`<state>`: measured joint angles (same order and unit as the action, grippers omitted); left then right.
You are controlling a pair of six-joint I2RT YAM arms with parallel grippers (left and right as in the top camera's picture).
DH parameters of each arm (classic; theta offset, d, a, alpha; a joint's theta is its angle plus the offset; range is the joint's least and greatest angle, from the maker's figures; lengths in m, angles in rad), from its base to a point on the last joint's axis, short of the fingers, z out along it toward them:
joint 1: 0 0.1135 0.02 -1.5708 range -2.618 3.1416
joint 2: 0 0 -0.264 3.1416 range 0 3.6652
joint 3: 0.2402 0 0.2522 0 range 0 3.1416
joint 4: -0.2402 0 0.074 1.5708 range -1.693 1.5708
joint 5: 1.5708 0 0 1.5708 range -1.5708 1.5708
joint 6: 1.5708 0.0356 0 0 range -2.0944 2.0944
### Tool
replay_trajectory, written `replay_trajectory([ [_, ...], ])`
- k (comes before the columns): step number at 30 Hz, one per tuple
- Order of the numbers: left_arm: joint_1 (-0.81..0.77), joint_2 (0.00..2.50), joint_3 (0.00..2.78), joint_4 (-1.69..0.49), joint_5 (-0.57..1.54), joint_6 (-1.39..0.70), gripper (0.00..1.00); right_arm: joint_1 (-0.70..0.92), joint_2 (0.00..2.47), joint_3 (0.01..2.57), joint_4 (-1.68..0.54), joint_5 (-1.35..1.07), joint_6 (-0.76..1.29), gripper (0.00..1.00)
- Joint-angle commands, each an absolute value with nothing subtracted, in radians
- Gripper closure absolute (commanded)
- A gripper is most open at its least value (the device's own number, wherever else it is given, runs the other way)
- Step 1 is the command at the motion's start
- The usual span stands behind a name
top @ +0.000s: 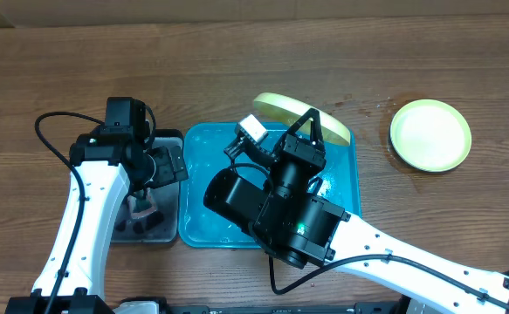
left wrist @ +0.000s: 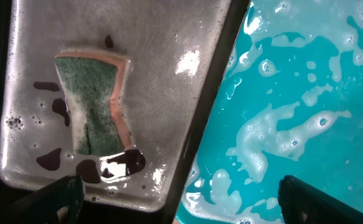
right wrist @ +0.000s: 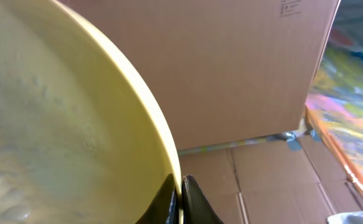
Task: Clean dirty plates on tray and stack at the side
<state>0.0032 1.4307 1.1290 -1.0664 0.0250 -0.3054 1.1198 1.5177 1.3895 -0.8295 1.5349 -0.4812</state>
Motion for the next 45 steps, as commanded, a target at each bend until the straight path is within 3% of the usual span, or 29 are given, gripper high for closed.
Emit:
replay_trajectory([
  [1, 0.000, 1.436, 1.140, -1.063, 0.019, -0.295, 0.00, 1.096, 1.485, 1.422, -0.824, 1.411, -0.418, 0.96],
  [4, 0.000, 1.436, 1.140, -1.067, 0.018, -0.295, 0.00, 1.104, 1.487, 1.422, -0.779, 1.570, -0.419, 0.96],
  [7, 0.000, 1.436, 1.140, -1.062, 0.019, -0.295, 0.00, 1.077, 1.476, 1.422, -0.801, 1.244, -0.313, 0.96],
  [9, 0.000, 1.436, 1.140, -1.069, 0.019, -0.295, 0.00, 1.075, 1.481, 1.422, -0.841, 1.323, -0.184, 0.96],
  [12, -0.001, 1.436, 1.140, -1.072, 0.019, -0.295, 0.00, 1.044, 1.481, 1.422, -0.881, 1.144, -0.183, 0.96],
  [15, 0.000, 1.436, 1.140, -1.071, 0.019, -0.295, 0.01, 1.021, 1.481, 1.422, -0.897, 1.378, -0.179, 0.96],
  [19, -0.001, 1.436, 1.140, -1.070, 0.019, -0.295, 0.01, 1.032, 1.468, 1.422, -0.896, 1.097, -0.221, 0.96],
  [22, 0.000, 1.436, 1.140, -1.070, 0.019, -0.296, 0.00, 1.003, 1.484, 1.422, -0.886, 1.262, -0.168, 0.96],
  [26, -0.001, 1.436, 1.140, -1.078, 0.019, -0.296, 0.00, 1.024, 1.478, 1.422, -0.956, 1.201, -0.167, 0.96],
  [29, -0.001, 1.436, 1.140, -1.070, 0.020, -0.297, 0.00, 1.019, 1.483, 1.422, -0.949, 1.262, -0.057, 0.96],
  [33, -0.001, 1.436, 1.140, -1.071, 0.019, -0.299, 0.00, 1.000, 1.481, 1.422, -1.000, 0.838, 0.102, 0.96],
  [38, -0.001, 1.436, 1.140, -1.078, 0.019, -0.299, 0.00, 0.798, 1.505, 1.375, -1.032, 0.453, 0.454, 0.96],
  [45, -0.001, 1.436, 1.140, -1.076, 0.019, -0.299, 0.00, 0.451, 1.562, 1.311, -0.958, 0.159, 0.499, 0.96],
])
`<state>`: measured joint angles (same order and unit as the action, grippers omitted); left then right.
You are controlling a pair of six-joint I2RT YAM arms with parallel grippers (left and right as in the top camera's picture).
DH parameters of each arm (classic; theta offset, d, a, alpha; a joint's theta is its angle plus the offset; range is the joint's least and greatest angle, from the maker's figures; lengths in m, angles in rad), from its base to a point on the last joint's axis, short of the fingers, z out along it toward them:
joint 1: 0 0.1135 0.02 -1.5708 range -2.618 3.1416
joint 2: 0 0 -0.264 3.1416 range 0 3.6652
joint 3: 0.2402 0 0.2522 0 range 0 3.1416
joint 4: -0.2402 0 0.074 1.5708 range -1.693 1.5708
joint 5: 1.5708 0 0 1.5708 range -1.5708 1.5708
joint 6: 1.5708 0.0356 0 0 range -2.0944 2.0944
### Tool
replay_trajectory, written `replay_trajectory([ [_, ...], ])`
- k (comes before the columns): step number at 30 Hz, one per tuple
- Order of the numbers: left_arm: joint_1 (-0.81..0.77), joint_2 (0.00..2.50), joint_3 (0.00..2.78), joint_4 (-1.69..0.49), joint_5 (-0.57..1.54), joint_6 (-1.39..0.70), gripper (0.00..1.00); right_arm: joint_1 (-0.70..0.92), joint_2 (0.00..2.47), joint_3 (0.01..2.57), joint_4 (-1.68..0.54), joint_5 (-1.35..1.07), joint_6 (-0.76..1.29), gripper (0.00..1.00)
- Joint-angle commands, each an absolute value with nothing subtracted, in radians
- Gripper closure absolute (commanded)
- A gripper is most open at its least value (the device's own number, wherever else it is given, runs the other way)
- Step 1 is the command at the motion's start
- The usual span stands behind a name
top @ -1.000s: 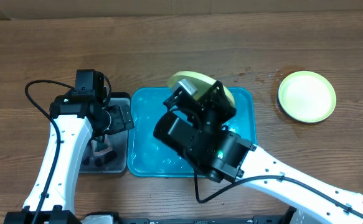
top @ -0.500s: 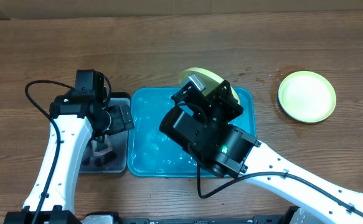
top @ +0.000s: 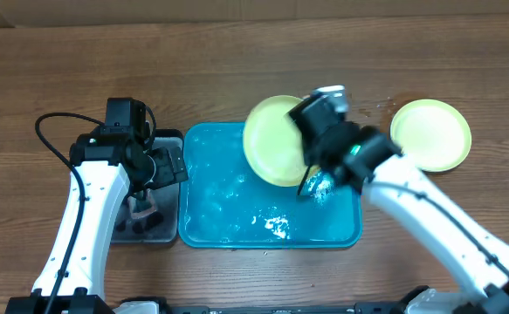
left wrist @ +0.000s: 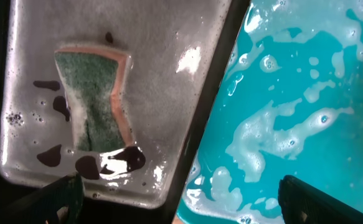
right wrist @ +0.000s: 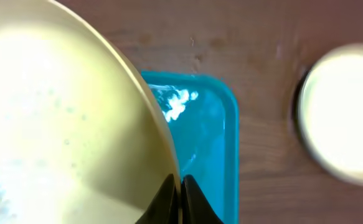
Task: Clean dirty plates on tray and stack at the side
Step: 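Carry the yellow plate right and set it onto the plate stack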
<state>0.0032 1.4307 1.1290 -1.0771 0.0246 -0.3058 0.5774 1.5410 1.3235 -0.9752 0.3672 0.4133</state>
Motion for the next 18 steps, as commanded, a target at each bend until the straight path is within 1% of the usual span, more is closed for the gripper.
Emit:
replay_trajectory([
  [1, -0.001, 1.436, 1.140, -1.076, 0.019, -0.299, 0.00, 0.399, 1.562, 1.311, -0.952, 0.129, 0.499, 0.96],
  [7, -0.001, 1.436, 1.140, -1.076, 0.019, -0.300, 0.00, 0.045, 1.562, 1.311, -0.904, -0.038, 0.542, 0.96],
  [12, -0.001, 1.436, 1.140, -1.076, 0.019, -0.299, 0.00, -0.247, 1.565, 1.310, -0.920, -0.092, 0.547, 0.96],
  [16, -0.001, 1.436, 1.140, -1.077, 0.019, -0.300, 0.00, -0.420, 1.568, 1.307, -0.947, -0.091, 0.546, 0.96],
  [18, -0.001, 1.436, 1.140, -1.075, 0.019, -0.300, 0.00, -0.468, 1.570, 1.300, -0.944, -0.088, 0.543, 0.96],
])
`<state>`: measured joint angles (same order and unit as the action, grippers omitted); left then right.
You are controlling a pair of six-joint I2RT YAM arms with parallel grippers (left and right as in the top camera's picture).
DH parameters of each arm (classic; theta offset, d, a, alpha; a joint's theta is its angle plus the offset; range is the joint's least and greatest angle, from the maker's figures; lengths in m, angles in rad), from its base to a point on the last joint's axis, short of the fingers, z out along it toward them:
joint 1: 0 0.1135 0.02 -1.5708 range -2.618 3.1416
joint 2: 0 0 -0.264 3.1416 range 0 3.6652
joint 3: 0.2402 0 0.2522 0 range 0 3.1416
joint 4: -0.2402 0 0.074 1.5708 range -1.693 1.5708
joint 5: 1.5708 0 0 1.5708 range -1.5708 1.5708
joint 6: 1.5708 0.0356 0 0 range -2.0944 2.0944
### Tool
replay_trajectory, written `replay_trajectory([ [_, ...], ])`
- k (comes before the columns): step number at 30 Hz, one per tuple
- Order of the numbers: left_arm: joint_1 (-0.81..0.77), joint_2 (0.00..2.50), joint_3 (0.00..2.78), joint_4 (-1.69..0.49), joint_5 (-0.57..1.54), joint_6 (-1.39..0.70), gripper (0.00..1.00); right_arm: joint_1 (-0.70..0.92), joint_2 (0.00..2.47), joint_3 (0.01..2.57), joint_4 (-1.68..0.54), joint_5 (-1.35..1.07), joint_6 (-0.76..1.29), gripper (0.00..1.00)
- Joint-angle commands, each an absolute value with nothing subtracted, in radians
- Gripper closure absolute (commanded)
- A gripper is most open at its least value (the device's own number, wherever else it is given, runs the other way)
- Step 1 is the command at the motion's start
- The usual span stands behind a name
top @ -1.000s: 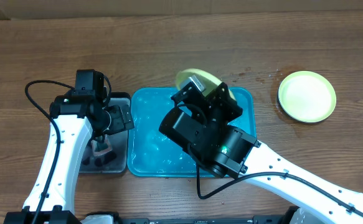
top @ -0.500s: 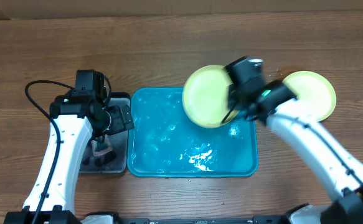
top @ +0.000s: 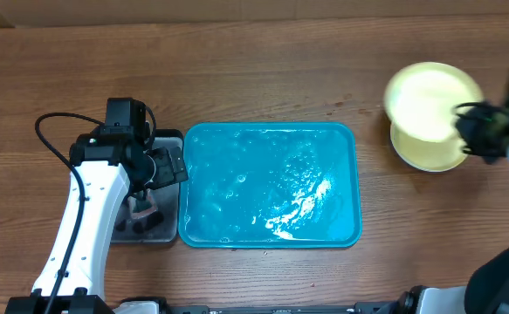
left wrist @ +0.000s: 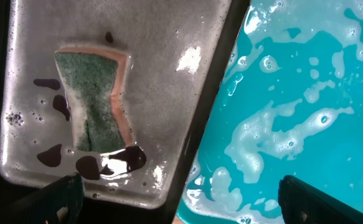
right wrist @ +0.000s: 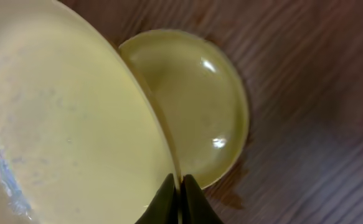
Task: Clean dirty plates on tray and stack at the side
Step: 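Carry the yellow plate right and set it onto the plate stack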
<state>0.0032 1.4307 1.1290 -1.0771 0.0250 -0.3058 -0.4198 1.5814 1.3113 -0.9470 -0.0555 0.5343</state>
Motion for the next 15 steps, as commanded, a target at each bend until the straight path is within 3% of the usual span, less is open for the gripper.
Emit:
replay_trajectory([
  [1, 0.000, 1.436, 1.140, -1.073, 0.019, -0.300, 0.01, -0.494, 1.575, 1.295, -0.938, -0.080, 0.543, 0.96],
  [15, -0.001, 1.436, 1.140, -1.073, 0.019, -0.299, 0.00, -0.496, 1.821, 1.274, -0.849, -0.065, 0.543, 0.96],
])
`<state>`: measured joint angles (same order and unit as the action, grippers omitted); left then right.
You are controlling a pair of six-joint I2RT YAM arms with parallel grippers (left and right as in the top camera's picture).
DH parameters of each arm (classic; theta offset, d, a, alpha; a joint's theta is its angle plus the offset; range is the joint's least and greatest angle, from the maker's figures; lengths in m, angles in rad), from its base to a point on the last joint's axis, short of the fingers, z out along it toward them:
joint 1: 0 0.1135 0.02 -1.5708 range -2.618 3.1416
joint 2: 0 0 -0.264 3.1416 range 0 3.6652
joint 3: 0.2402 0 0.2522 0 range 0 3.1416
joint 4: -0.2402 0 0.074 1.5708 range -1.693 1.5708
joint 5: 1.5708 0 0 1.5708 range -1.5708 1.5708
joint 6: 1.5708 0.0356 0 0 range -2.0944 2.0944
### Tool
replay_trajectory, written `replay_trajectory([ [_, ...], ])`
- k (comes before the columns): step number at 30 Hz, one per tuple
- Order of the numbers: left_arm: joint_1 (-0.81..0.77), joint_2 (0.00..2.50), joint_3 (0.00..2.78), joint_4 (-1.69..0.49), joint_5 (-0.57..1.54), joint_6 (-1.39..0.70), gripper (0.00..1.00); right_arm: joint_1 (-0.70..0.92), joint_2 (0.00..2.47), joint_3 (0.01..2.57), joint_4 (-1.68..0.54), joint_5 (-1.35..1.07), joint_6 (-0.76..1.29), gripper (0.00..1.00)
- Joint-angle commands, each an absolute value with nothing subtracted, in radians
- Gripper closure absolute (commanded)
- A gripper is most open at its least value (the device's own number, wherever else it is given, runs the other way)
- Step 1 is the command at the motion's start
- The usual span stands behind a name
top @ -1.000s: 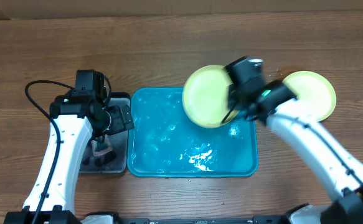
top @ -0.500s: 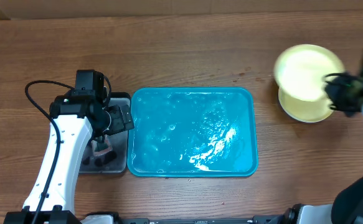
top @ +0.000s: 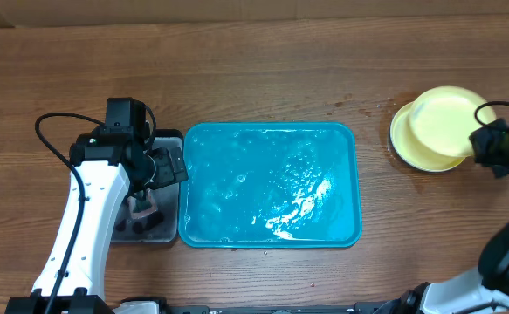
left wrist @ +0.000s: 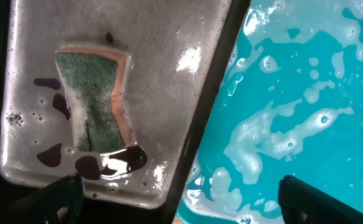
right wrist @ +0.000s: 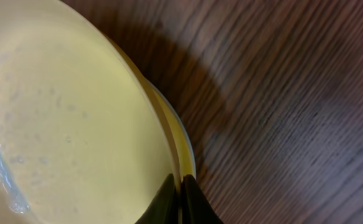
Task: Clean dirty plates on tray and stack at the side
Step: 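Carry the yellow plate right and set it onto the plate stack, then open the right gripper and release the yellow plate on the stack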
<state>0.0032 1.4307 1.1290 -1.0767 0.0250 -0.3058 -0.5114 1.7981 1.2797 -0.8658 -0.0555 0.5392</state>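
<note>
At the table's right edge my right gripper [top: 479, 139] is shut on the rim of a wet yellow plate [top: 444, 120], close up as the plate [right wrist: 63, 124] in the wrist view. It lies tilted over a second yellow plate [top: 404, 141] resting on the wood, whose rim [right wrist: 186, 146] peeks out underneath. The blue tray [top: 270, 185] in the middle holds only soapy water. My left gripper [left wrist: 178, 198] hangs open over the seam between the sponge dish and the tray [left wrist: 306, 93]. The green-and-pink sponge [left wrist: 94, 102] lies in that dish.
A grey sponge dish [top: 149, 196] with foam sits left of the tray, seen as the dish [left wrist: 156, 56] from the left wrist. The left arm [top: 88, 209] stands over it. Bare wooden tabletop [top: 254, 70] surrounds everything.
My right gripper has brought the held plate lower and a little to the right, so it now sits almost flat over the plate on the table. The left arm has not moved.
At first my right gripper held the yellow plate on edge over the tray's far side. Then the plate was flat above the tray's right half, then over the plate at the right. Now it lies close on top of it. The left gripper stayed open above the sponge dish throughout.
</note>
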Motion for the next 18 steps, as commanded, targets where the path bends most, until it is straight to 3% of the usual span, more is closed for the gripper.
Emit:
replay_trajectory([
  [1, -0.001, 1.436, 1.140, -1.073, 0.019, -0.299, 0.00, -0.493, 1.829, 1.274, -0.841, -0.065, 0.543, 0.96],
  [13, -0.001, 1.436, 1.140, -1.074, 0.019, -0.299, 0.00, -0.410, 1.843, 1.273, -0.877, -0.063, 0.533, 0.96],
  [18, -0.001, 1.436, 1.140, -1.073, 0.019, -0.299, 0.00, -0.387, 1.843, 1.273, -0.963, 0.064, 0.676, 0.96],
])
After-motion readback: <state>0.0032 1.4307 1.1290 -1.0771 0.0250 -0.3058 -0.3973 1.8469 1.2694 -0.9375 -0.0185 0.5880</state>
